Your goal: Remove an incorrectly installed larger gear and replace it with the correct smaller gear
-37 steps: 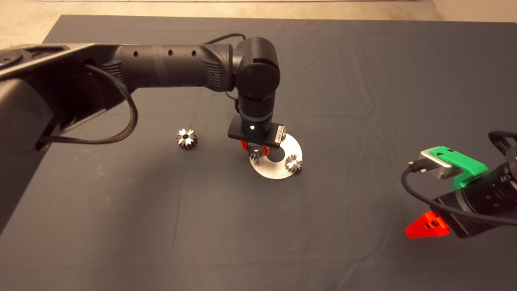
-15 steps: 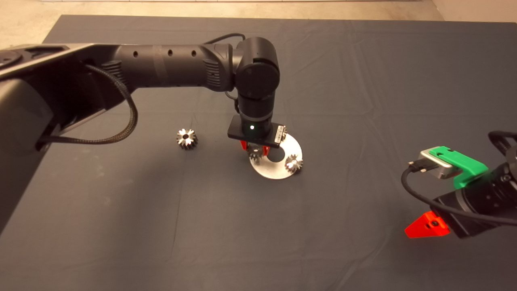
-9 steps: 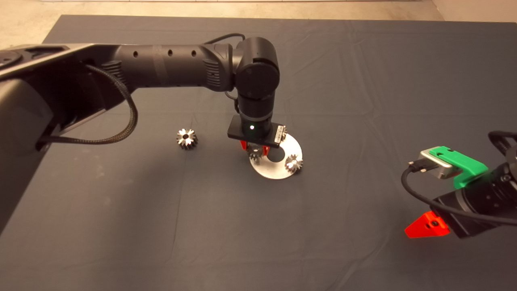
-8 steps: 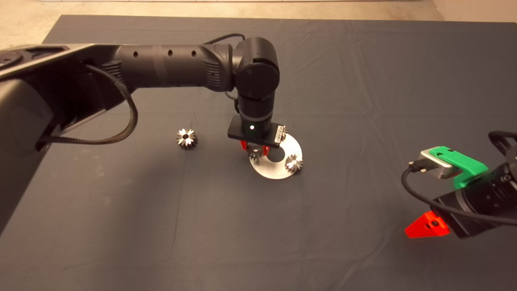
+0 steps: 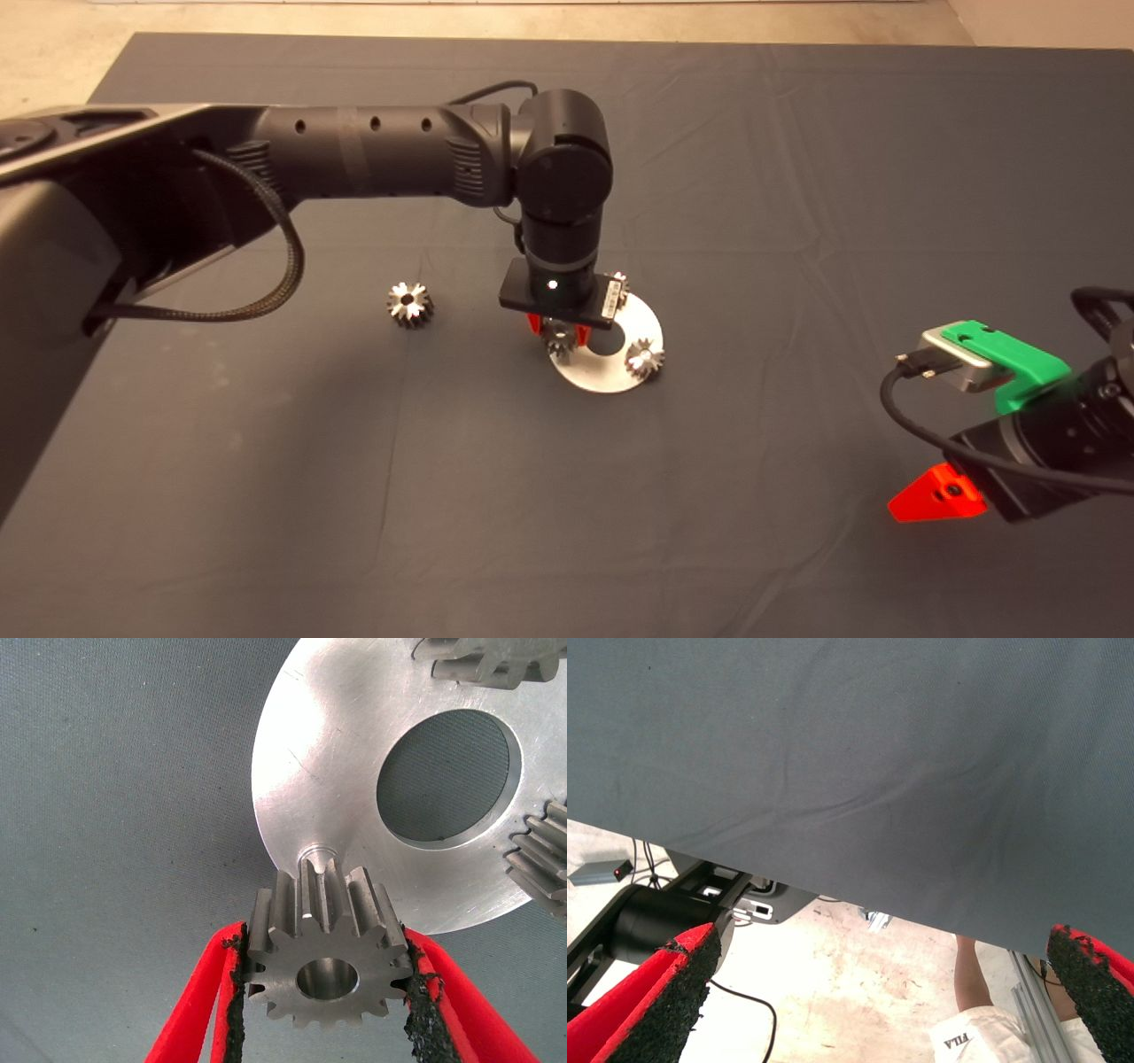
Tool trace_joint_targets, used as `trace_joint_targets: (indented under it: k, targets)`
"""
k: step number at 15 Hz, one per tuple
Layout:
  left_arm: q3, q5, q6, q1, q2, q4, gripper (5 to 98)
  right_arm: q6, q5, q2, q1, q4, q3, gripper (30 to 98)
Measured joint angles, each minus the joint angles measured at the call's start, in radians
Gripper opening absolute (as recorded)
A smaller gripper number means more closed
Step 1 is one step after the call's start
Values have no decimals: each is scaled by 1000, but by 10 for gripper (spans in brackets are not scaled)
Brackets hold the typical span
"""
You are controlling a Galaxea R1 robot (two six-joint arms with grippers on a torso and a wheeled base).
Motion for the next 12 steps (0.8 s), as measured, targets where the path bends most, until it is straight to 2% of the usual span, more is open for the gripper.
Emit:
trace_joint_targets:
  k: [12]
  targets:
    - [-31, 0, 26, 3, 3, 15, 375, 0, 0, 0, 0, 0, 0, 977]
